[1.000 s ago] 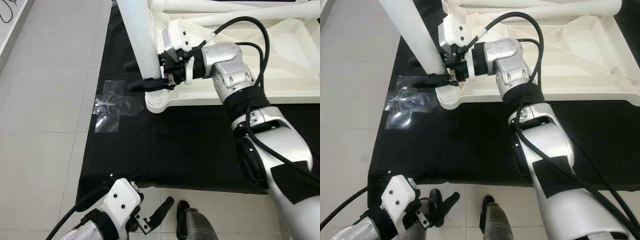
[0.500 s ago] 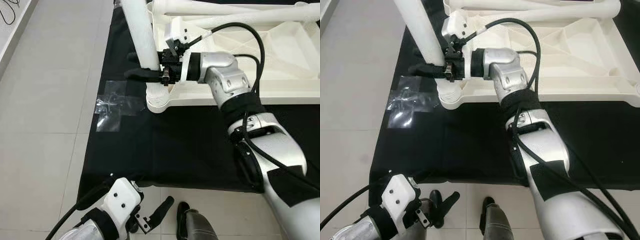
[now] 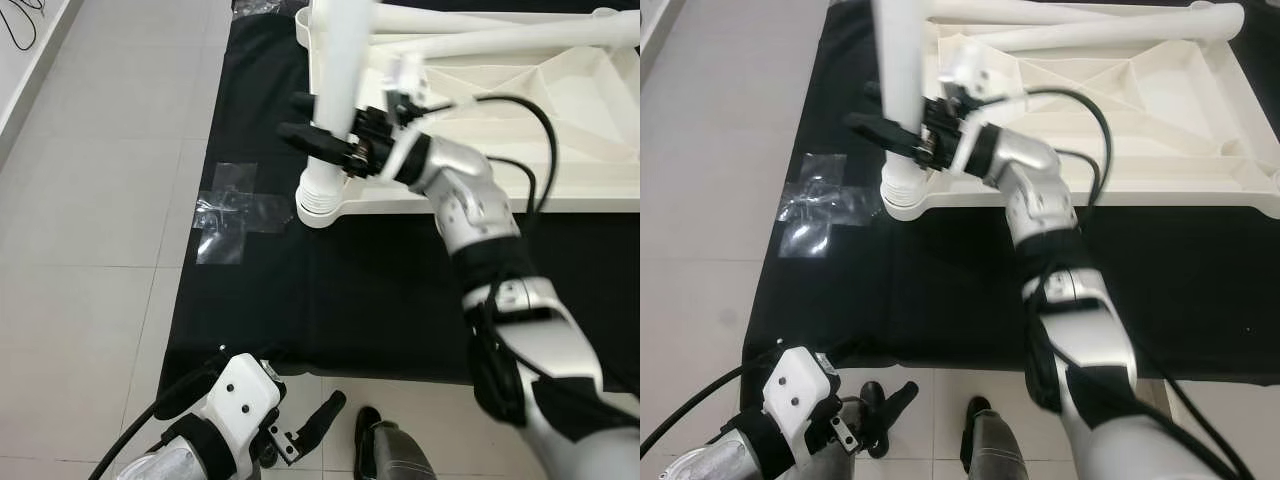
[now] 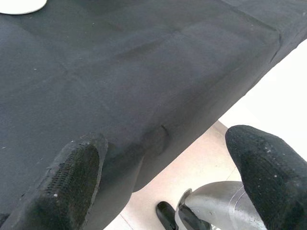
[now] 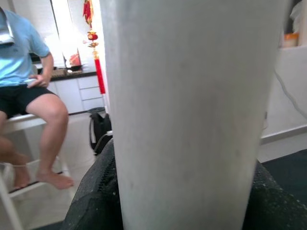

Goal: Building children table

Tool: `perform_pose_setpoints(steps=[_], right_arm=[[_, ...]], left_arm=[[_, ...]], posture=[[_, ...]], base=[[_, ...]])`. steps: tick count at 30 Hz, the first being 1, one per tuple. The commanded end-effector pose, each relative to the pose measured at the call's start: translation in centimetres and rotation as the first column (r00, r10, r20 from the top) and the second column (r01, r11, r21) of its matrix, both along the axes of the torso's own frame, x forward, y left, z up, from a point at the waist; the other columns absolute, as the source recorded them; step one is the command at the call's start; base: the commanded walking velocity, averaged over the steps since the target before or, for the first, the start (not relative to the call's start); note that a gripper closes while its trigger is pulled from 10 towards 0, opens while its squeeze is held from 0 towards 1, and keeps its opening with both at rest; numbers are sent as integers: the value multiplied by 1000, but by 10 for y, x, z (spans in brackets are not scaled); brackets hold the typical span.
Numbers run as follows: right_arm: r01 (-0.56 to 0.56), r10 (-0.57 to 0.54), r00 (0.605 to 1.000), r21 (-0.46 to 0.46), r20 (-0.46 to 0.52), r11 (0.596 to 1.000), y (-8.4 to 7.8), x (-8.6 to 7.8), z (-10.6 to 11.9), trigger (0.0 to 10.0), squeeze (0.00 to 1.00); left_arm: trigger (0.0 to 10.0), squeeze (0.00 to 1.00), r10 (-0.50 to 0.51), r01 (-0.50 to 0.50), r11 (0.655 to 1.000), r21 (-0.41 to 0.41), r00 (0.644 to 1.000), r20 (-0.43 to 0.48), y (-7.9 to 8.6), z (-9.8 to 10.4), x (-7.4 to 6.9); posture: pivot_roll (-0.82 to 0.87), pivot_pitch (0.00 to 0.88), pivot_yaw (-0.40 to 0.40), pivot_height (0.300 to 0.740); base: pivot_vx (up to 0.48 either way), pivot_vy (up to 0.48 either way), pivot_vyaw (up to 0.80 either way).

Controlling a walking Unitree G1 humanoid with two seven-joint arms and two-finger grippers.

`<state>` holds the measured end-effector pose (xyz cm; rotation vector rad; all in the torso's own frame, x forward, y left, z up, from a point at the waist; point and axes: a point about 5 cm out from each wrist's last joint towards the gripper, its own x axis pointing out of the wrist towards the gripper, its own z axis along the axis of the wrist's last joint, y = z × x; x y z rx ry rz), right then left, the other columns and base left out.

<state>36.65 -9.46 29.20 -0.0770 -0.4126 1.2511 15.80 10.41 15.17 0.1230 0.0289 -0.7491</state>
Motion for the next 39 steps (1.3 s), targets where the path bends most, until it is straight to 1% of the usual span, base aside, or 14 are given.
perform_pose_setpoints(steps=[1,6,11,12,14,15,18,19,20,26,29,32,35,39], right_arm=[[24,-37,994,-122,-105,992,0,-2,-44,10000,0],[43,-59,994,-161,-94,986,-1,-3,-50,10000,0],[33,-48,997,-253,-56,967,2,-7,-55,10000,0],[33,-48,997,-253,-56,967,2,-7,-55,10000,0],[39,-52,998,-309,-33,950,3,-8,-56,10000,0],[39,-52,998,-309,-33,950,3,-8,-56,10000,0],[32,-42,999,-360,-20,932,5,-8,-49,10000,0],[32,-42,999,-360,-20,932,5,-8,-49,10000,0],[37,-42,999,-392,-6,919,5,-6,-44,10000,0],[42,-43,999,-425,6,904,4,-3,-36,10000,0],[74,-104,994,-461,-40,884,4,7,-26,10000,0],[77,-117,991,-454,-60,887,5,9,-23,10000,0],[62,-120,987,-431,-110,900,5,10,-20,10000,0],[51,-126,982,-435,-144,899,5,11,-22,10000,0]], left_arm=[[10000,0,-13,13,1000,1,999,-36,0,-7,-3],[10000,0,-17,17,1000,2,999,-37,0,-7,-3],[10000,0,-16,17,1000,4,999,-34,0,-7,-3],[10000,0,-16,17,1000,4,999,-34,0,-7,-3],[10000,0,-15,15,1000,4,999,-32,0,-7,-3],[10000,0,-15,15,1000,4,999,-32,0,-7,-3],[10000,0,-14,14,1000,2,999,-31,0,-6,-3],[10000,0,-14,14,1000,2,999,-31,0,-6,-3],[10000,0,-13,13,1000,1,999,-30,0,-6,-3],[10000,0,-13,13,1000,1,999,-30,0,-6,-3],[10000,0,-13,13,1000,0,999,-29,0,-6,-2],[10000,0,-12,12,1000,0,1000,-29,0,-6,-2],[10000,0,-10,10,1000,0,1000,-28,0,-6,-2],[10000,0,-9,9,1000,-1,1000,-28,0,-6,-2]], posture=[[183,377,1,740],[184,375,2,740],[186,381,0,740],[186,381,0,740],[184,382,-1,740],[184,382,-1,740],[181,386,-3,740],[181,386,-3,740],[180,387,-4,740],[178,387,-4,740],[173,388,-8,740],[173,388,-8,740],[174,389,-10,740],[174,392,-11,740]], base=[[0,0,0],[0,0,0],[0,0,0],[0,0,0],[0,0,0],[0,0,0],[0,0,0],[0,0,0],[0,0,0],[0,0,0],[0,0,0],[0,0,0],[0,0,0],[0,0,0]])
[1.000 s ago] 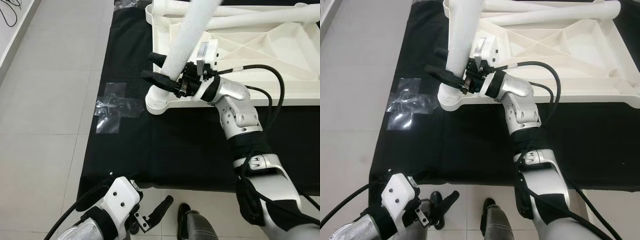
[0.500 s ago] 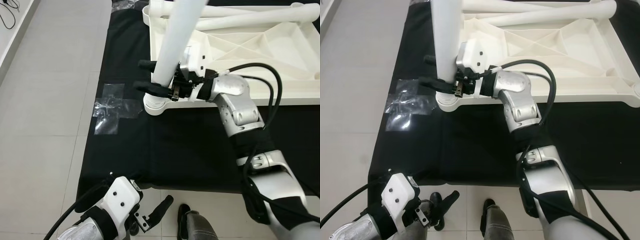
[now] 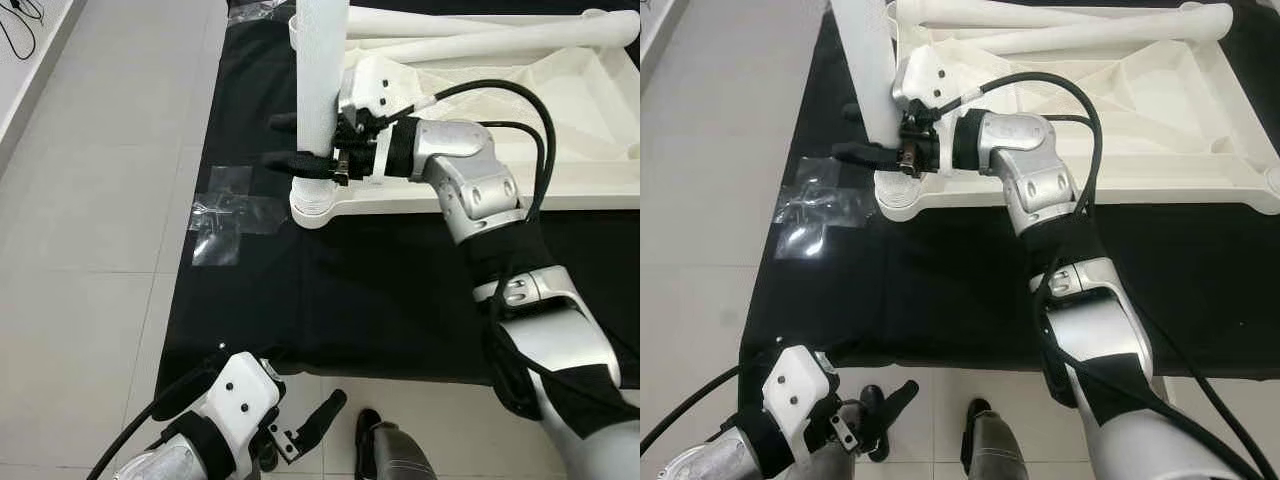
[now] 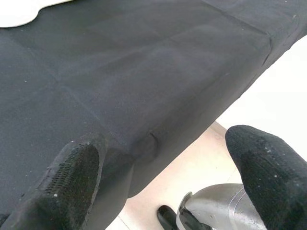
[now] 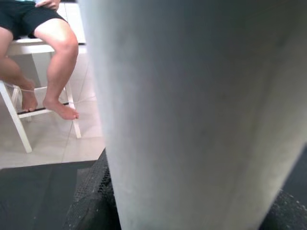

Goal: Building children table

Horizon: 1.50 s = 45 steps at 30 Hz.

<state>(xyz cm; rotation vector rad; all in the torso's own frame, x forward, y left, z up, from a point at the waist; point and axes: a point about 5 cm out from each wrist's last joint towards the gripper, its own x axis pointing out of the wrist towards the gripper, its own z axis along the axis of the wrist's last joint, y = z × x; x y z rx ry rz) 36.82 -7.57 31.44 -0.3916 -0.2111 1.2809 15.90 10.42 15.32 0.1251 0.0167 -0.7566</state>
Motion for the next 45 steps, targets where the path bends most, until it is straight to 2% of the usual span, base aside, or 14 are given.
perform_pose_setpoints(steps=[1,11,18,30,41,43,45], right_arm=[[87,-108,975,-113,-193,990,-15,10,-47,10000,0],[123,-150,961,-126,-234,984,-26,11,-62,10000,0],[129,-161,954,-139,-252,982,-25,8,-75,10000,0],[271,-301,903,-135,-306,953,-23,10,-103,10000,0],[308,-340,889,-150,-307,940,-28,6,-112,10000,0],[315,-348,888,-151,-302,937,-29,6,-113,10000,0],[278,-310,921,-160,-237,947,-28,2,-112,10000,0]], left_arm=[[10000,0,0,0,1000,1,999,-40,0,-7,-3],[10000,0,-2,2,1000,1,999,-41,0,-7,-4],[10000,0,-2,2,1000,4,999,-40,1,-7,-3],[10000,0,-6,7,1000,4,999,-41,1,-7,-3],[10000,0,-8,8,1000,4,999,-41,1,-7,-2],[10000,0,-8,8,1000,4,999,-41,1,-7,-2],[10000,0,-8,8,1000,5,999,-41,1,-7,-2]], posture=[[174,392,-12,740],[179,394,-7,740],[179,394,-3,740],[180,395,0,740],[179,391,4,740],[179,391,4,740],[181,388,5,740]], base=[[0,0,0],[0,0,0],[0,0,0],[0,0,0],[0,0,0],[0,0,0],[0,0,0]])
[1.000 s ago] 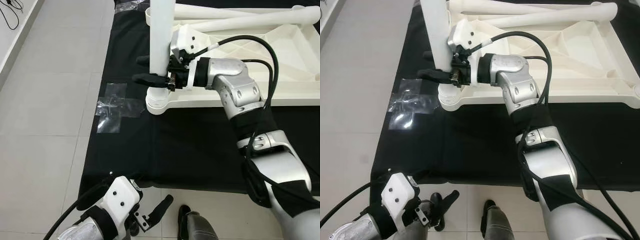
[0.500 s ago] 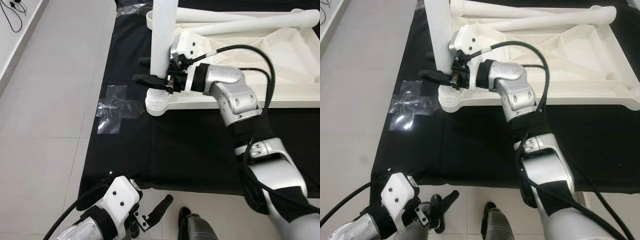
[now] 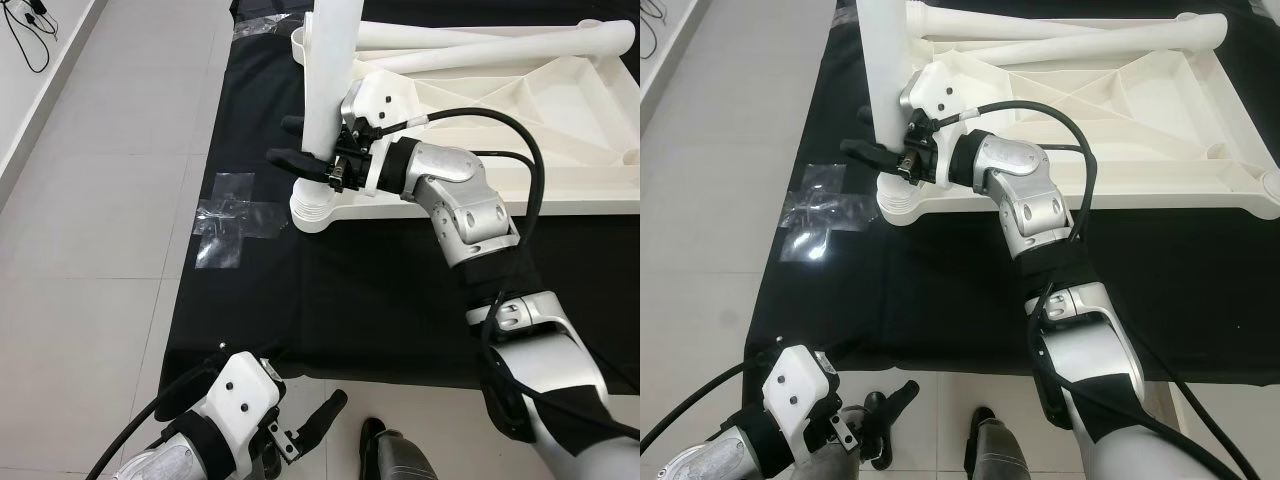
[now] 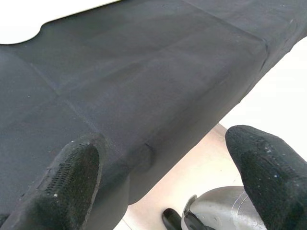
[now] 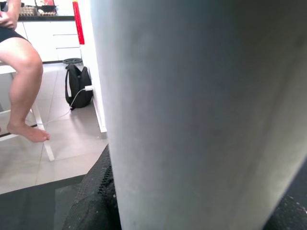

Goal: Building children table

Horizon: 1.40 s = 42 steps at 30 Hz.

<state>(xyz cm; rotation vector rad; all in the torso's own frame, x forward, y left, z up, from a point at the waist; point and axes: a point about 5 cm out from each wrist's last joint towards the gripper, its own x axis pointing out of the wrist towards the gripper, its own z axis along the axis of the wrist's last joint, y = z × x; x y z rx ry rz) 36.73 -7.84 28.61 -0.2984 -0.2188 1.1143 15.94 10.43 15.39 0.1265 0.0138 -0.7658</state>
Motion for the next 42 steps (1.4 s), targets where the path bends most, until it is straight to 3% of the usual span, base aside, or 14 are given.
perform_pose_setpoints(steps=[1,3,9,18,24,29,35,42], right_arm=[[101,-154,958,-220,-242,970,-25,3,-84,10000,0],[24,-67,984,-252,-163,968,-23,-5,-82,10000,0],[-133,111,990,-330,-84,935,-18,-21,-71,10000,0],[-158,130,986,-365,-101,917,-18,-18,-62,10000,0],[-164,129,983,-312,-128,936,-15,-15,-52,10000,0],[-22,-23,973,-189,-230,982,-15,2,-40,10000,0],[72,-125,942,-176,-312,982,-22,10,-45,10000,0],[82,-132,939,-166,-318,983,-20,7,-56,10000,0]], left_arm=[[10000,0,2,-1,1000,5,999,-43,1,-8,-2],[10000,0,1,-1,1000,6,999,-43,1,-8,-2],[10000,0,-2,2,1000,6,999,-45,1,-9,-2],[10000,0,-2,2,1000,6,999,-42,0,-10,-2],[10000,0,-1,1,1000,5,999,-41,0,-10,-2],[10000,0,-2,2,1000,0,999,-40,0,-9,-1],[10000,0,-1,1,1000,0,999,-39,0,-8,-1],[10000,0,0,0,1000,1,999,-37,0,-8,0]], posture=[[181,388,5,740],[181,388,5,740],[176,377,4,740],[175,373,-1,740],[174,373,-3,740],[172,379,-4,740],[169,382,-5,740],[170,382,-4,740]], base=[[0,0,0],[0,0,0],[0,0,0],[0,0,0],[0,0,0],[0,0,0],[0,0,0],[0,0,0]])
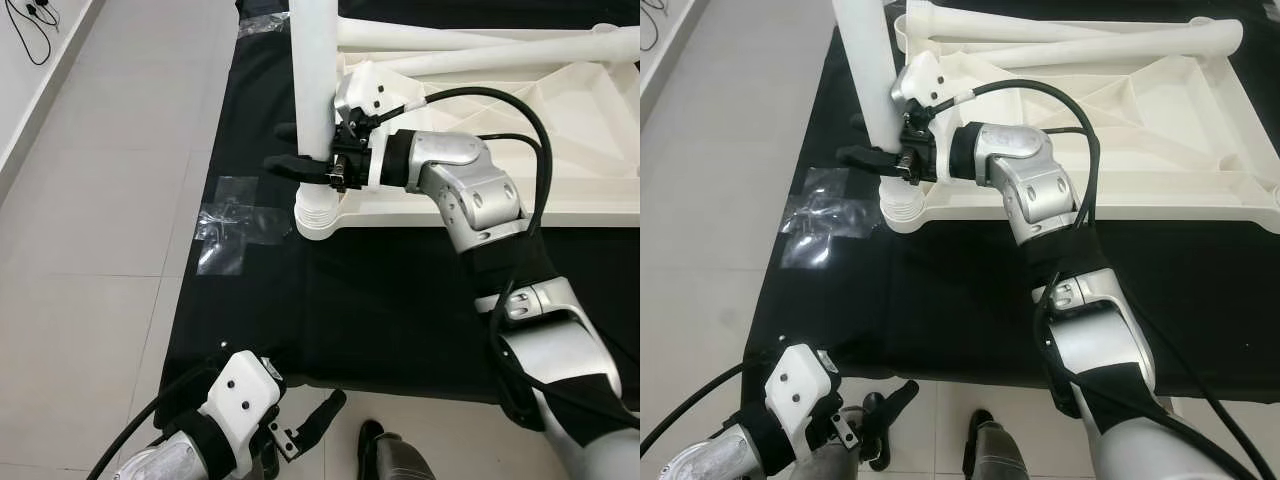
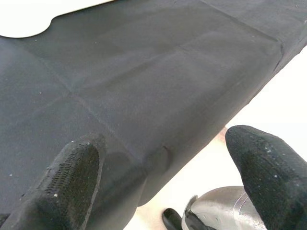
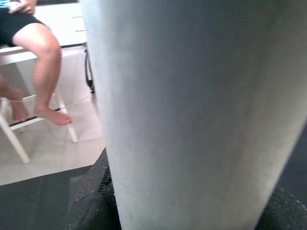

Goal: Building children table

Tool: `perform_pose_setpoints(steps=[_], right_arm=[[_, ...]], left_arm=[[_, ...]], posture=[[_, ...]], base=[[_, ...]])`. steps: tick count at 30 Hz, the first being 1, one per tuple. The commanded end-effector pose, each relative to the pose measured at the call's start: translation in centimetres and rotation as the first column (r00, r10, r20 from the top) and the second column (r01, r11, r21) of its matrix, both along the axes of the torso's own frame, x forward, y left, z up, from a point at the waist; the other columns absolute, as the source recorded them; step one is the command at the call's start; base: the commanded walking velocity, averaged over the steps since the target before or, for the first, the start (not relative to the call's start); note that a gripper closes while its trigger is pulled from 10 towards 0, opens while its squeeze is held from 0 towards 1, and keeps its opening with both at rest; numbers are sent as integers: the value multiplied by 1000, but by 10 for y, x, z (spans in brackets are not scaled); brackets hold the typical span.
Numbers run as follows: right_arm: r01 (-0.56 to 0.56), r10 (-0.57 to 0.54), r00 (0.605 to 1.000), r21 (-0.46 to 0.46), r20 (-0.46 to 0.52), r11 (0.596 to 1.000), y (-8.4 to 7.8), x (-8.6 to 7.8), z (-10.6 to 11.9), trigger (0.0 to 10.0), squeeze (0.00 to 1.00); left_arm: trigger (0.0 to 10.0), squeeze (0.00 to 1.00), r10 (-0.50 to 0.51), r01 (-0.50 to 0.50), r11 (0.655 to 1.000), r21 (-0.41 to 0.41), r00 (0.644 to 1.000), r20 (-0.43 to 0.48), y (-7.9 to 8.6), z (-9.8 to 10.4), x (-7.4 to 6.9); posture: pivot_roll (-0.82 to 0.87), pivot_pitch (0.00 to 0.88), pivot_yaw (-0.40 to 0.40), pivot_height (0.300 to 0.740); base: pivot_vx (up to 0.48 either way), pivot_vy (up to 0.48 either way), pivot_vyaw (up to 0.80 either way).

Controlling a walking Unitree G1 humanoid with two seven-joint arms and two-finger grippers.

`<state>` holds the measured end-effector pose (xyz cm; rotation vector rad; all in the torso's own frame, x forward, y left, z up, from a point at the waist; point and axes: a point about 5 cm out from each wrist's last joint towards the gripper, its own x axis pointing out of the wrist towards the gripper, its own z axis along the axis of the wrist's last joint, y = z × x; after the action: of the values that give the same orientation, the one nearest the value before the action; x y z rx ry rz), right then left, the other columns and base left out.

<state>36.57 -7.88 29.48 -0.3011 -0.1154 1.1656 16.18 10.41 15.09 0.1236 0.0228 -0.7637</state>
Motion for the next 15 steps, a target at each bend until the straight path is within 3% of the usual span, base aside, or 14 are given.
perform_pose_setpoints(steps=[1,9,11,15], right_arm=[[131,-156,960,-118,-232,984,-20,8,-65,10000,0],[218,-230,950,-79,-211,973,-21,-1,-81,10000,0],[313,-320,919,-70,-231,947,-20,-5,-93,10000,0],[380,-384,894,-66,-230,923,-18,-10,-99,10000,0]], left_arm=[[10000,0,-3,3,1000,0,1000,-28,1,-5,-2],[10000,0,-3,3,1000,2,1000,-26,1,-5,-2],[10000,0,-4,5,1000,2,1000,-26,1,-5,-1],[10000,0,-6,6,1000,3,1000,-25,1,-5,-1]], posture=[[170,382,-4,740],[168,381,-3,740],[165,381,-2,740],[165,381,-2,740]], base=[[0,0,0],[0,0,0],[0,0,0],[0,0,0]])
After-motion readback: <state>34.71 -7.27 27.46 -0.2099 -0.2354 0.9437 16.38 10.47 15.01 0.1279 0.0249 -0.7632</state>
